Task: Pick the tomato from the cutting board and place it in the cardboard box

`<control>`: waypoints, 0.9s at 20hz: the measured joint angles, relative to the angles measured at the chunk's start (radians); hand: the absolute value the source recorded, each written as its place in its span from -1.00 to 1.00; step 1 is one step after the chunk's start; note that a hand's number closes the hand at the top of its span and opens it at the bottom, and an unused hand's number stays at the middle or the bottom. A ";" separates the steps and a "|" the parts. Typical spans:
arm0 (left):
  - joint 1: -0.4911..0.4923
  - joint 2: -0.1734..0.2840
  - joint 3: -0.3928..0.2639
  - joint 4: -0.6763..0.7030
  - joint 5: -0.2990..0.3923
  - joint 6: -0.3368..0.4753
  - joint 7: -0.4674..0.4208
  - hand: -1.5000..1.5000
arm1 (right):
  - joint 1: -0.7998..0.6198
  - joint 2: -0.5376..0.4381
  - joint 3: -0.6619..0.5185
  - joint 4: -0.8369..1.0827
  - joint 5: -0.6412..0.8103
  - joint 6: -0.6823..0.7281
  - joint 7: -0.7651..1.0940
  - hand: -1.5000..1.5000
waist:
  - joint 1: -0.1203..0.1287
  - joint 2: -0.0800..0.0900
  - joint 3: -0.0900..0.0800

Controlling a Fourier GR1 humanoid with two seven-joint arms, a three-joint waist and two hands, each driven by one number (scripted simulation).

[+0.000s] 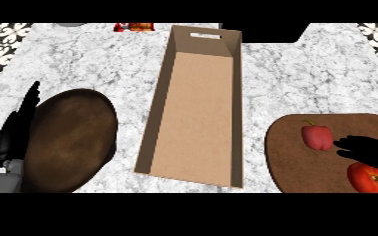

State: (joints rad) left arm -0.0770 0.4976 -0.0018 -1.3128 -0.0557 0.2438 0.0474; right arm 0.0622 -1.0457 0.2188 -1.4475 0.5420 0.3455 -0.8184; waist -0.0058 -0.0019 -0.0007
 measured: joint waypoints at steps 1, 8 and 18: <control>0.002 -0.003 0.006 -0.002 0.001 -0.005 -0.003 0.00 | 0.008 -0.002 0.000 -0.011 0.014 0.000 0.011 -1.00 | 0.000 0.000 0.000; -0.007 -0.011 0.041 -0.015 -0.014 -0.044 0.009 0.00 | 0.004 0.066 0.010 -0.020 0.098 0.037 0.094 -1.00 | 0.004 -0.001 -0.001; -0.021 -0.043 0.057 -0.015 -0.056 -0.056 0.024 0.00 | -0.038 0.215 -0.053 0.058 0.194 -0.119 0.057 1.00 | 0.000 -0.007 -0.011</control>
State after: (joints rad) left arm -0.0983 0.4549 0.0548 -1.3282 -0.1115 0.1879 0.0710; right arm 0.0240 -0.8304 0.1662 -1.3891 0.7362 0.2265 -0.7610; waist -0.0053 -0.0088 -0.0116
